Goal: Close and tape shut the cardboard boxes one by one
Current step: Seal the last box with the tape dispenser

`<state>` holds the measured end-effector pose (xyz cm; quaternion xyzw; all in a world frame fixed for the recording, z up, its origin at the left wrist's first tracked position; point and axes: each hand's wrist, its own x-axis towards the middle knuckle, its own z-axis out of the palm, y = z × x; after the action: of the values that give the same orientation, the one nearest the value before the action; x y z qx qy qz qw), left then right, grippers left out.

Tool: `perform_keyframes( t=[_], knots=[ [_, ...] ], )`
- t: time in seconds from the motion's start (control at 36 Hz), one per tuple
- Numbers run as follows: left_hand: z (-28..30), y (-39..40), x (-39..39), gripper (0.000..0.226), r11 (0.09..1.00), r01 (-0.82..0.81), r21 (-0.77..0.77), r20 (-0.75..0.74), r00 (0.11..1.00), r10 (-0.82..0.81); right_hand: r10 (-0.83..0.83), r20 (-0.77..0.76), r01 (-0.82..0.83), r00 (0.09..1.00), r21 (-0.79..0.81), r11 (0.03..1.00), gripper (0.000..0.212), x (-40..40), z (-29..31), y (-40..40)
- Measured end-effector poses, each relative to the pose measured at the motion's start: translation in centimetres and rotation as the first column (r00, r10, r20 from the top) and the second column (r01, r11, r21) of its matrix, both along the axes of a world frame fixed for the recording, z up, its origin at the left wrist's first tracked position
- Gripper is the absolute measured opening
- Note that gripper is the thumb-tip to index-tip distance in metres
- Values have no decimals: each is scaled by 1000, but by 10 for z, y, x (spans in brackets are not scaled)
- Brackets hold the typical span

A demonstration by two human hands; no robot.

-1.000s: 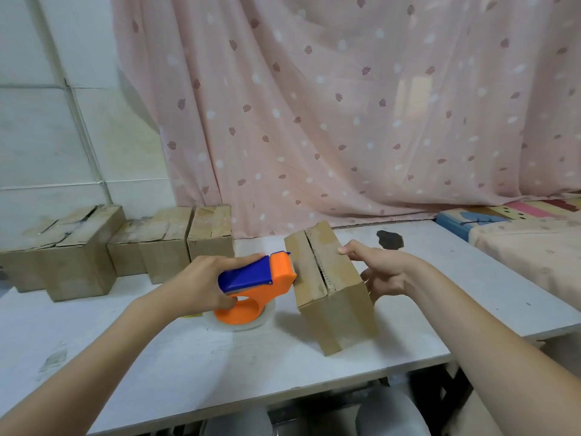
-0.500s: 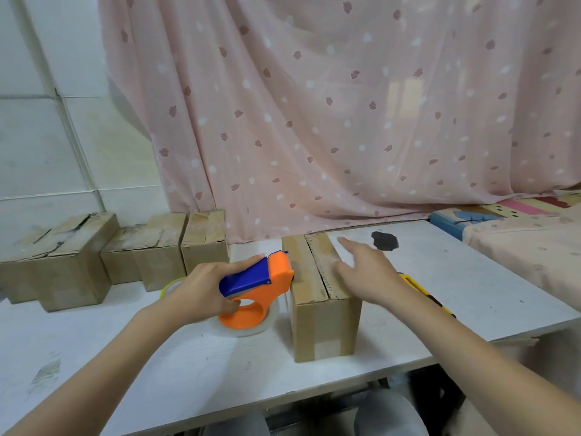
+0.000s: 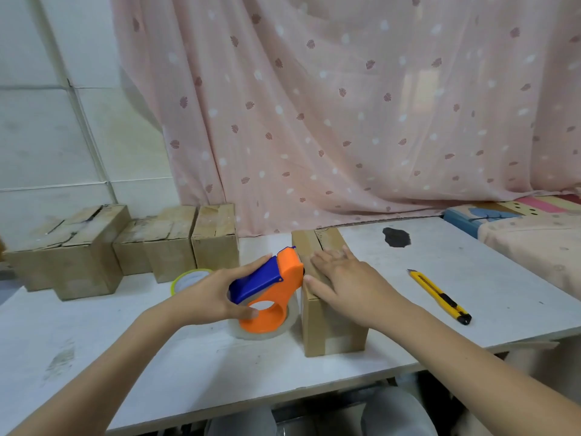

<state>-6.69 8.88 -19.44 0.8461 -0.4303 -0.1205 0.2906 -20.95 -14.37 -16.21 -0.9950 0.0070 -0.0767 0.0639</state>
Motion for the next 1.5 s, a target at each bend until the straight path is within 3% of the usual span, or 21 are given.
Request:
perform_keyframes(
  t=[0.39, 0.61, 1.0, 1.17, 1.25, 1.28, 1.33, 1.39, 1.5],
  knots=[
    [3, 3, -3, 96, 992, -17, -121, -129, 992, 1, -44, -17, 44, 999, 9, 999, 57, 0, -1, 1],
    [26, 8, 9, 97, 998, -16, 54, 55, 998, 13, -71, -16, 71, 997, 5, 997, 53, -1, -2, 1],
    [30, 36, 13, 94, 972, -90, 216, 127, 990, 63, -67, -19, 69, 998, 87, 994, 40, 3, 3, 1],
    [32, 28, 9, 90, 966, -89, 243, 190, 981, 42, -332, 68, 311, 941, 217, 925, 37, 22, 16, 12],
    [33, 25, 8, 90, 963, -88, 254, 203, 979, 36, -457, -66, 451, 887, 332, 828, 30, 53, 19, 16],
    [34, 24, 8, 90, 961, -90, 260, 209, 977, 35, -483, -142, 502, 864, 325, 802, 32, 62, 21, 18],
    [34, 24, 9, 90, 958, -90, 271, 221, 975, 29, -514, -281, 582, 810, 288, 760, 76, 80, 16, 18],
    [34, 24, 8, 90, 957, -90, 277, 227, 974, 26, -539, -364, 634, 760, 230, 738, 107, 94, 11, 17],
    [33, 24, 8, 90, 960, -93, 264, 230, 973, 31, -536, -443, 627, 718, 80, 774, 118, 113, 17, 16]
  ],
)
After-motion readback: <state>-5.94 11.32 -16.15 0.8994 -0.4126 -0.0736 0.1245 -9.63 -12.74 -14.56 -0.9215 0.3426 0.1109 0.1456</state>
